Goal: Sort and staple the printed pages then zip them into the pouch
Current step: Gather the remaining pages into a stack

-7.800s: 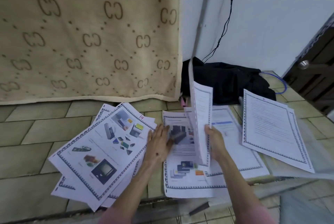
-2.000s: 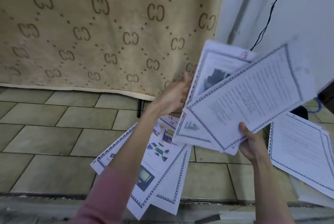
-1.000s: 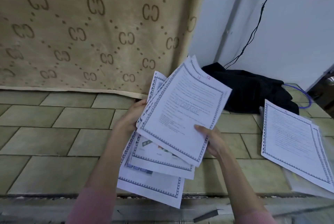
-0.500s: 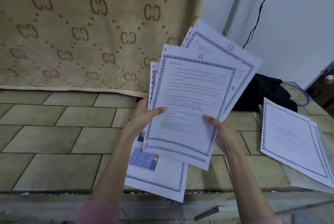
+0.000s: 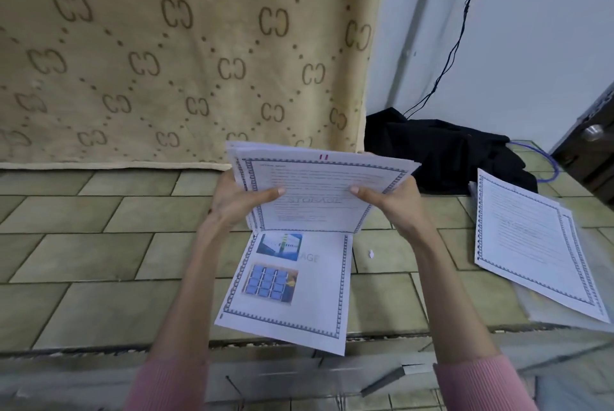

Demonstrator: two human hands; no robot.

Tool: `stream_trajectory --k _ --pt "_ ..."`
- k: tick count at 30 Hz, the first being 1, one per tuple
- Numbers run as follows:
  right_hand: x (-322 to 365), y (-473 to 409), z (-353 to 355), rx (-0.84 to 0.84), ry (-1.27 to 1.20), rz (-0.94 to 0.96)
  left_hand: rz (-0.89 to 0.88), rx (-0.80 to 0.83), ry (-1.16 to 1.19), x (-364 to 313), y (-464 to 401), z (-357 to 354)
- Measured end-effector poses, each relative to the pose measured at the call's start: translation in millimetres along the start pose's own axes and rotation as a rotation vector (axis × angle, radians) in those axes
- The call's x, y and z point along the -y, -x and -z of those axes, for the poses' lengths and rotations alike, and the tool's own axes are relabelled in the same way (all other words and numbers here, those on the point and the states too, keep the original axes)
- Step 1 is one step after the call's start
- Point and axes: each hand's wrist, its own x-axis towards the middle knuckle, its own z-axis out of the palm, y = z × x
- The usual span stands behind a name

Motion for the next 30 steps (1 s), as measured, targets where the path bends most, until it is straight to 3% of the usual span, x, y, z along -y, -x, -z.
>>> stream_trajectory --k 8,14,17,20,22,27,30 --pt "39 -5 -17 -0.155 0.132 0.145 -0.101 -0.097 0.006 -31 -5 -7" --pt "-19 29 -29 -0.202 0.079 -0.074 0.139 -0.056 -0.099 48 16 -15" --pt "-18 27 -31 -0.291 0.057 -0.081 0.095 -0.095 -0.094 48 19 -21" --pt "0 18 -32 -0.349 0.058 0.036 0.032 -0.155 -0.038 35 12 -16" --pt "-1 18 -34 -0.321 0.108 0.082 0.043 -0.163 -0.029 41 13 -11" --pt "-54 42 -47 -0.111 0.210 -0.095 0.127 -0.068 -0.070 81 32 -5" --pt "-52 46 -56 -0.159 0.184 -0.054 0.083 -0.057 -0.088 74 28 -3"
